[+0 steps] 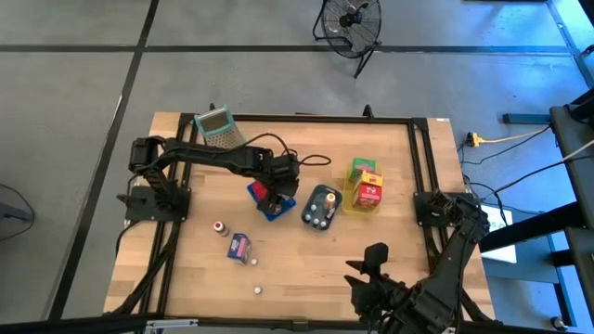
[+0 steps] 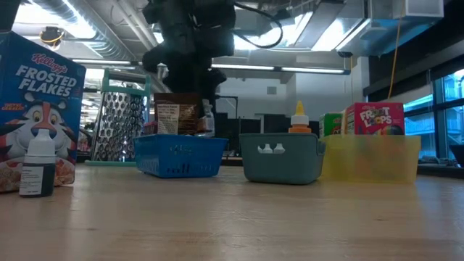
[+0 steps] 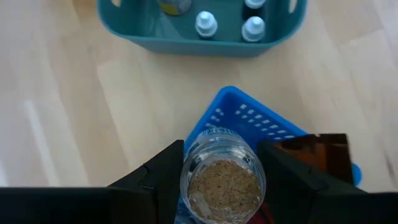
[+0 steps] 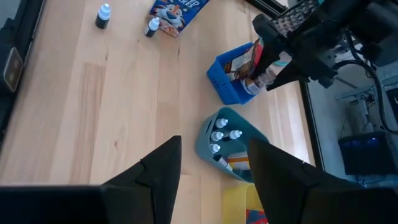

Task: Pick & Place Kitchen Items
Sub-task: Put the brown seasoning bottle into the blue bin, then put the blue cereal box into the yellow bin

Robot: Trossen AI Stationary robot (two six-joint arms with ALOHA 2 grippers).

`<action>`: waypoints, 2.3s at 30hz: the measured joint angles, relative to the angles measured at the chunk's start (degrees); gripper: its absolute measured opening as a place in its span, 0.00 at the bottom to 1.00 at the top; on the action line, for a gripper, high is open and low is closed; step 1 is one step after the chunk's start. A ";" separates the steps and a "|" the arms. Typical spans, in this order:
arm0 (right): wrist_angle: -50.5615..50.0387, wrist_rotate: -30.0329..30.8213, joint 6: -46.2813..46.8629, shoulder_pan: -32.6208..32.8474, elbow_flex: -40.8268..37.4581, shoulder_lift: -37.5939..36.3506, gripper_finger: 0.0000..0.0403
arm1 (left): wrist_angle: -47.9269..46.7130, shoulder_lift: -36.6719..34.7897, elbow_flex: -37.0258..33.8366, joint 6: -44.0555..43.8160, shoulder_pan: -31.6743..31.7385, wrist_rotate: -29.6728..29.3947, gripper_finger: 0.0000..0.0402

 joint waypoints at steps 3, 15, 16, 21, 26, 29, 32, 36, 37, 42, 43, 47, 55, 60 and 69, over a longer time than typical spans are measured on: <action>-0.01 0.04 0.25 0.22 0.00 0.00 0.46 | 0.14 0.00 -0.42 -0.55 -0.85 0.50 0.45; 0.31 0.33 0.95 0.20 0.00 0.00 0.46 | 1.04 0.00 -0.42 -0.94 -1.89 0.61 0.45; 0.47 0.34 0.95 0.20 0.00 0.00 0.46 | 1.16 0.00 -0.42 -1.06 -1.86 0.60 0.45; 0.58 0.38 0.95 0.20 0.00 0.00 0.46 | 1.19 1.29 -0.42 -1.80 -1.82 0.56 0.45; 0.62 0.49 0.95 0.20 0.00 0.00 0.46 | 1.21 4.03 -0.44 -0.87 -1.82 0.54 0.45; 0.62 0.49 0.95 0.20 0.00 0.00 0.46 | 1.68 5.13 -0.44 -0.26 -1.82 0.43 0.45; 0.60 0.49 0.94 0.20 0.00 0.00 0.46 | 2.30 5.49 -0.55 0.52 -1.82 0.46 0.45; 0.45 0.47 0.93 0.20 0.00 0.00 0.46 | 2.99 5.89 -0.53 0.74 -1.82 0.47 0.46; 0.47 0.49 0.93 0.20 0.00 0.00 0.46 | 3.30 6.07 -0.53 0.99 -1.82 0.46 0.48; 0.45 0.47 0.88 0.20 0.00 0.00 0.46 | 3.22 6.32 -0.53 1.24 -1.82 0.34 0.54; 0.47 0.47 0.88 0.20 0.00 0.00 0.46 | 3.21 6.32 -0.53 1.22 -1.82 0.33 0.54; 0.47 0.47 0.86 0.16 0.00 0.00 0.46 | 3.26 6.32 -0.53 -0.61 -1.82 -0.01 0.54; 0.54 0.47 0.69 0.11 0.00 0.00 0.46 | 2.66 5.25 1.08 1.46 -3.56 -10.01 0.56; 0.59 0.36 0.69 0.11 0.00 0.00 0.46 | -0.32 3.56 4.46 3.66 -5.88 -12.20 0.57; 0.09 0.94 0.88 0.11 -0.09 -0.02 0.46 | -11.38 -3.00 12.76 3.02 -12.24 -19.44 0.58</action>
